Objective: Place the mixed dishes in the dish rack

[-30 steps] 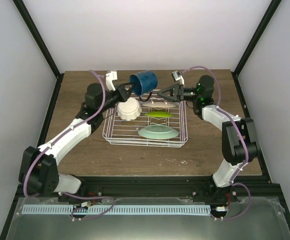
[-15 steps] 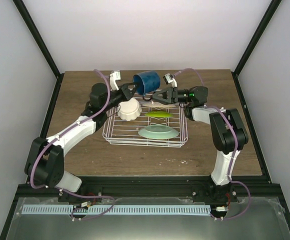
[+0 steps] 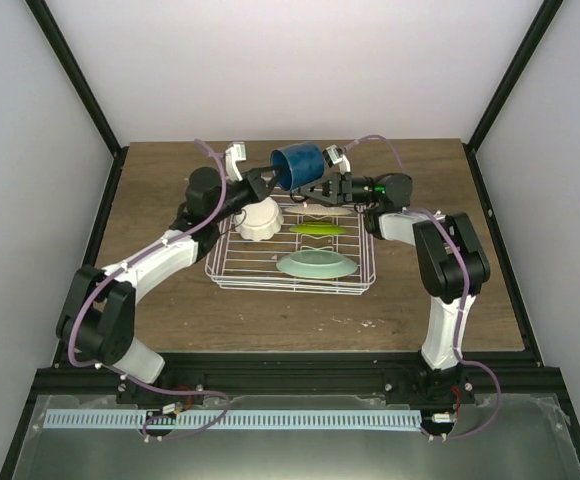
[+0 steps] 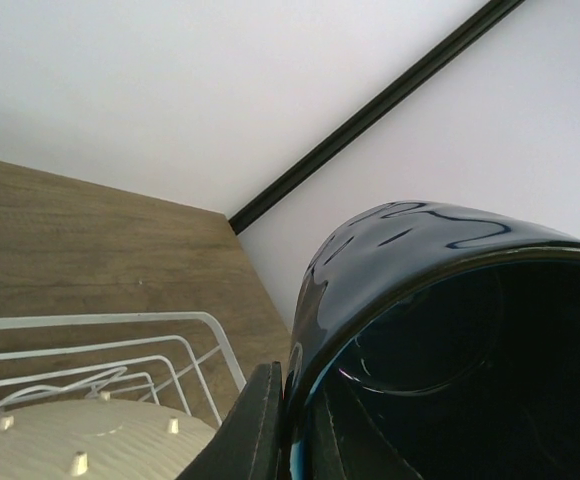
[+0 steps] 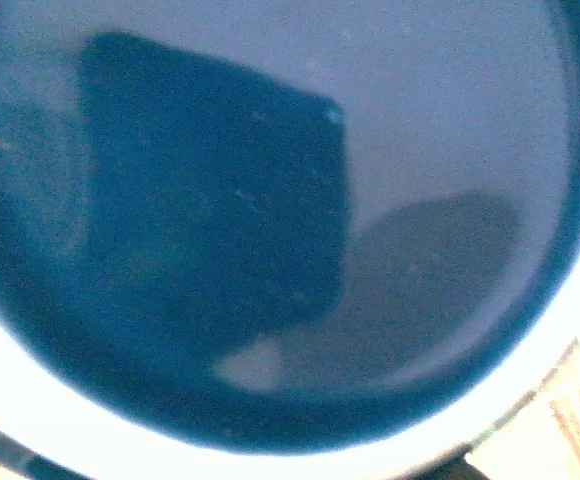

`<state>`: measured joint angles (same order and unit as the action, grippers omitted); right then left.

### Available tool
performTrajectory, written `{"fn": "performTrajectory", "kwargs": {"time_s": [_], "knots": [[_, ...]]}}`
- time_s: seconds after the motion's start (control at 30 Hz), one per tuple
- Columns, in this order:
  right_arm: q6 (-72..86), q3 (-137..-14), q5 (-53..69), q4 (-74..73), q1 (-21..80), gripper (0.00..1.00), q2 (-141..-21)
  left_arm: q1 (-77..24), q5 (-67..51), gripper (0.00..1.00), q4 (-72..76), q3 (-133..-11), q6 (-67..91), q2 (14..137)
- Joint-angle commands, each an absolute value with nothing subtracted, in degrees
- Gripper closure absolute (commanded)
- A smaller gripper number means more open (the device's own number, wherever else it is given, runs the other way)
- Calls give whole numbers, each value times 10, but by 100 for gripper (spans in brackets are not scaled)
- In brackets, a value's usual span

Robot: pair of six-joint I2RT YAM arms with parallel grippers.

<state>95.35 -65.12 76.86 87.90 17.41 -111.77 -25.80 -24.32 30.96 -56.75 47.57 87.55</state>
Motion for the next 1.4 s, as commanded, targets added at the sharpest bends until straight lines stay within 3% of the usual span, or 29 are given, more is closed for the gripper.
{"fn": "performTrajectory", "kwargs": {"time_s": [0.0,0.13,0.3,0.53,0.83,0.93,1.17,1.37], "knots": [[950,-675,757,937,180,86,-1120,-261,-251,100,378,-572,481,876],[937,-675,761,926,180,98,-1111,-261,-259,100,378,-568,477,881],[888,-673,772,865,180,99,-1097,-262,-260,100,368,-564,467,874],[807,-668,775,766,179,99,-1072,-234,-254,67,336,-528,448,838],[706,-683,775,629,169,99,-1052,-203,-231,52,235,-468,393,750],[598,-704,771,472,166,99,-1036,-182,-181,45,109,-473,346,700],[171,-877,655,-105,190,99,-1027,-118,-43,31,-198,-638,176,678],[58,-911,549,-253,236,99,-1023,-78,-12,30,-235,-675,150,679]]}}
